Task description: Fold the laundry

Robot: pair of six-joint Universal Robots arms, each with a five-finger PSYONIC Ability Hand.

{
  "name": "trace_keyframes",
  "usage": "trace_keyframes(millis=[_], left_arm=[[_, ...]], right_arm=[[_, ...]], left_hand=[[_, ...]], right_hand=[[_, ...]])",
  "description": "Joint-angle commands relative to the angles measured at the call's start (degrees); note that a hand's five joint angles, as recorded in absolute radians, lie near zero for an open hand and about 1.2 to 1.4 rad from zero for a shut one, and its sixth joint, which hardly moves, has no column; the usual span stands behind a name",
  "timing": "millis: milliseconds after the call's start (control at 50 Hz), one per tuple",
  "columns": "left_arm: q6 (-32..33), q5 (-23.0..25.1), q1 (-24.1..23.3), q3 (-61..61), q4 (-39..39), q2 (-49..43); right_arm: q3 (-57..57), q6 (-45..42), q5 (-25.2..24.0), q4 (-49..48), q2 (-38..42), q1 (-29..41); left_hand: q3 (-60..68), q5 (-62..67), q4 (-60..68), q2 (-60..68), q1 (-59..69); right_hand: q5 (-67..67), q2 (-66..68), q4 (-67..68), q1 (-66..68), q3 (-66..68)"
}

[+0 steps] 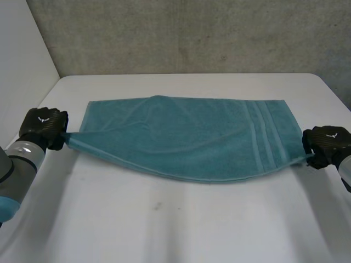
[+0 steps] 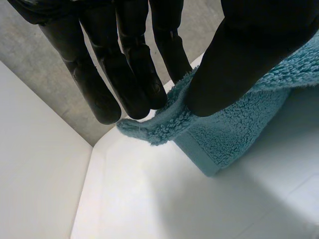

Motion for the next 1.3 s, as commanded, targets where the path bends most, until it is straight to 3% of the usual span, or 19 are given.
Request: trace_keyframes(millis=[20,120,180,220,280,380,460,560,680,760,880,920,1080,1300], left_arm=[[0.2,-0.1,-0.3,-0.9,-1.2,0.9],[0.9,-0.1,0.4,-2.5,-6.6,5.2],[1.4,-0.1,1.7,-3.2,-13.2,8.5],[1.8,0.0,2.9,-3.5,-16.8,10.6],[4.6,0.2,5.1,-4.6,-23.7,14.5],[17.0,0.8,7.7,-8.0,-34.0,20.8],[21.8,1.3,8.7,-9.7,-38.8,23.2],[22.7,5.5,8.0,-9.8,-39.8,23.9],[21.4,9.9,6.4,-4.1,-32.9,16.5],[16.7,8.4,-0.9,6.5,-26.4,5.0],[12.4,2.8,-3.4,18.6,-21.7,-5.6],[11.8,0.2,-5.0,26.1,-19.7,-12.0],[12.2,-1.1,-7.2,38.7,-15.1,-23.0],[12.2,-0.4,-8.3,45.0,-9.9,-31.5]], right_arm=[[1.9,-2.6,-2.9,0.4,-1.0,-0.2],[3.2,-7.4,-3.0,4.3,-4.9,-2.3],[2.7,-11.6,-3.1,10.8,-6.9,-4.4],[1.8,-18.1,-3.1,20.5,-8.9,-7.1],[1.1,-22.2,-3.0,25.6,-9.6,-9.1],[0.4,-38.3,-2.8,43.3,-13.7,-18.4],[0.2,-43.6,-3.4,47.8,-14.4,-20.8],[-1.4,-42.4,-5.2,44.9,-14.4,-20.7],[-6.6,-30.1,-6.2,32.9,-9.1,-14.5],[-14.2,-22.4,-3.9,25.9,0.6,-7.0],[-22.7,-17.6,2.3,22.8,7.0,-1.6],[-26.8,-16.7,5.9,17.4,10.9,0.3],[-35.3,-16.2,9.6,4.9,20.3,4.0],[-44.0,-16.0,12.2,1.7,29.6,7.9]], left_hand=[[11.6,14.8,11.5,11.3,18.6],[11.6,14.8,11.5,11.3,18.6],[11.6,14.8,11.5,11.3,18.6],[11.6,14.8,11.5,11.3,18.6],[11.6,14.8,11.5,11.3,18.6],[11.6,14.8,11.5,11.3,18.6],[11.6,14.8,11.5,11.3,18.6],[11.6,14.8,11.5,11.3,18.6],[11.6,14.8,11.5,11.3,18.6],[11.6,14.8,11.5,11.3,18.6],[11.6,14.8,11.5,11.3,18.6],[11.6,14.8,11.5,11.3,18.6],[11.6,14.8,11.5,11.3,18.6],[11.6,14.8,11.5,11.3,18.6]], right_hand=[[27.5,25.9,26.0,33.8,26.0],[27.5,25.9,26.0,33.8,26.0],[27.5,25.9,26.0,33.8,26.0],[27.5,25.9,26.0,33.8,26.0],[27.5,25.9,26.0,33.8,26.0],[27.5,25.9,26.0,33.8,26.0],[27.5,25.9,26.0,33.8,26.0],[27.5,25.9,26.0,33.8,26.0],[27.5,25.9,26.0,33.8,26.0],[27.5,25.9,26.0,33.8,26.0],[27.5,25.9,26.0,33.8,26.0],[27.5,25.9,26.0,33.8,26.0],[27.5,25.9,26.0,33.8,26.0],[26.6,24.9,25.1,32.8,25.1]])
